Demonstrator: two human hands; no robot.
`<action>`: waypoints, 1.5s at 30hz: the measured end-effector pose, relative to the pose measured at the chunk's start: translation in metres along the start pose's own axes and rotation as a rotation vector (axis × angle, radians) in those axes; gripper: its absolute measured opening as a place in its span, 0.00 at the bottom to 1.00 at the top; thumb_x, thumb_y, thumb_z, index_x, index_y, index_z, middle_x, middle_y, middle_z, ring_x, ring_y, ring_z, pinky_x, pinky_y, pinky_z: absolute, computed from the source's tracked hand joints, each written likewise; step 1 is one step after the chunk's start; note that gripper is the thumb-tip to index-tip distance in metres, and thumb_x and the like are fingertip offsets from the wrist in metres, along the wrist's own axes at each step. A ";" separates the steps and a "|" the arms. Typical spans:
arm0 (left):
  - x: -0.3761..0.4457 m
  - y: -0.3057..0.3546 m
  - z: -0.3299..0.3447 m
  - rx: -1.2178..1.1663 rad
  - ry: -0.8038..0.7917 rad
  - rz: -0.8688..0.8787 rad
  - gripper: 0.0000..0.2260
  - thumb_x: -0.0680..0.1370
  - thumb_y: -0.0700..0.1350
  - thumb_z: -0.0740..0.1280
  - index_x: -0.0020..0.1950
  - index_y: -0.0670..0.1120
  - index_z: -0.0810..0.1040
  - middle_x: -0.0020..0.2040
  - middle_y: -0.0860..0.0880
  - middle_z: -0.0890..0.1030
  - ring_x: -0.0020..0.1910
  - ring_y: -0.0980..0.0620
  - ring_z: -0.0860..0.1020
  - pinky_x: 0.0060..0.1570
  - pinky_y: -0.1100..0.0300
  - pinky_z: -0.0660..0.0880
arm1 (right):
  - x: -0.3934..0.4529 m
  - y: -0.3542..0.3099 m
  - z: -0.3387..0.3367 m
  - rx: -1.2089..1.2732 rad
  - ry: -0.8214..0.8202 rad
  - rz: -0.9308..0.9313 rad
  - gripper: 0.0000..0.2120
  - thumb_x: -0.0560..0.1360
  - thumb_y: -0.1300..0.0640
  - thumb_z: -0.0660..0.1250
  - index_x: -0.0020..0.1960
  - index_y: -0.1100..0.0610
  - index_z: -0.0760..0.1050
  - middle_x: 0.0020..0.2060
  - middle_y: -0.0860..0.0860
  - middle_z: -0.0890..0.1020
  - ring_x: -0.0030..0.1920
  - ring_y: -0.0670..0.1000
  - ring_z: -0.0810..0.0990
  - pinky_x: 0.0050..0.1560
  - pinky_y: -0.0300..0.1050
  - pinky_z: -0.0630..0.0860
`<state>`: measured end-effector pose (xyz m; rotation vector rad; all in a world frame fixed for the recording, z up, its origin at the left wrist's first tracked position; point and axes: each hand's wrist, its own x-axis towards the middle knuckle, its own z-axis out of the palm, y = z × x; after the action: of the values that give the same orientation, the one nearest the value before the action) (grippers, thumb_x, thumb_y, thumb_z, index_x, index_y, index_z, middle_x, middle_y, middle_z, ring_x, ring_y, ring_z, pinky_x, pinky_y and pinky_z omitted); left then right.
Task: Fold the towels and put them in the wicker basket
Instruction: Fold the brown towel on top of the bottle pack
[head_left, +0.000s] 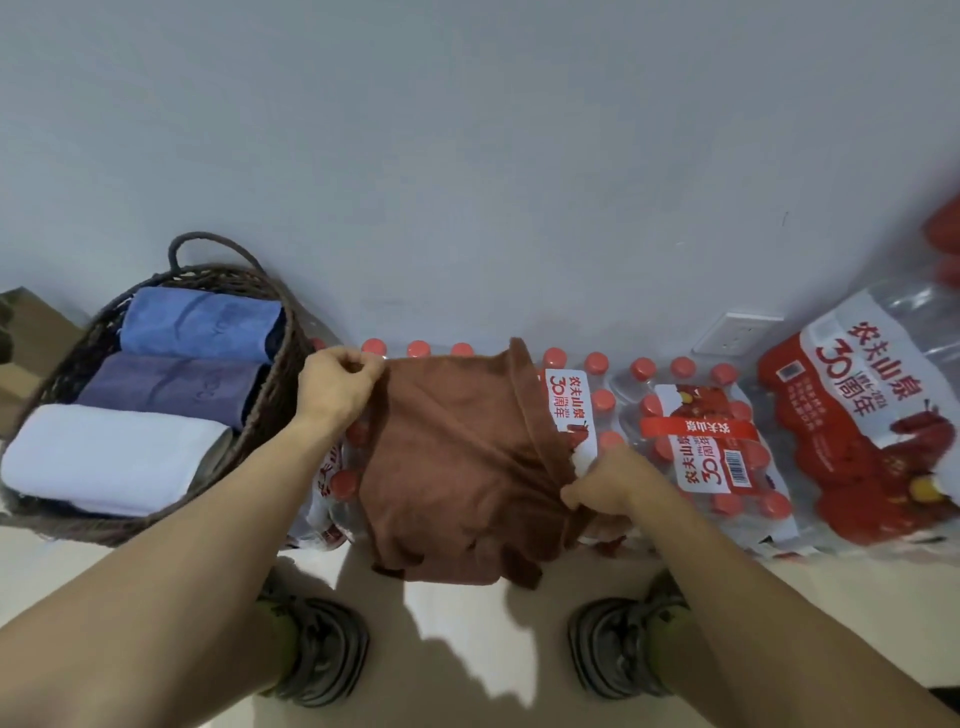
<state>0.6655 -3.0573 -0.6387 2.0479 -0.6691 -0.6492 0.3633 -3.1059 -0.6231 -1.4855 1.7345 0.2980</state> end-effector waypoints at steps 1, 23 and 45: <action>0.004 0.001 0.004 -0.040 -0.006 -0.004 0.04 0.74 0.44 0.73 0.43 0.43 0.81 0.39 0.47 0.83 0.38 0.50 0.81 0.45 0.58 0.80 | -0.002 0.002 -0.006 -0.051 -0.079 0.058 0.22 0.72 0.57 0.73 0.60 0.57 0.66 0.42 0.56 0.84 0.34 0.53 0.86 0.40 0.48 0.83; 0.061 0.005 0.027 -0.229 -0.073 -0.060 0.11 0.74 0.36 0.73 0.53 0.46 0.78 0.37 0.49 0.82 0.39 0.51 0.81 0.44 0.56 0.80 | 0.080 -0.055 -0.011 0.239 0.623 -0.403 0.09 0.81 0.49 0.59 0.49 0.55 0.70 0.37 0.48 0.76 0.42 0.54 0.82 0.32 0.40 0.72; 0.059 -0.010 0.049 0.508 0.103 0.284 0.06 0.82 0.50 0.57 0.49 0.48 0.66 0.34 0.49 0.72 0.38 0.40 0.74 0.39 0.49 0.70 | 0.096 -0.025 -0.033 0.173 0.604 -0.259 0.11 0.80 0.55 0.61 0.44 0.60 0.76 0.39 0.55 0.80 0.42 0.56 0.79 0.43 0.47 0.76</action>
<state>0.6784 -3.1199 -0.6826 2.3581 -1.1255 -0.2169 0.3750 -3.2025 -0.6614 -1.7558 1.9228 -0.4732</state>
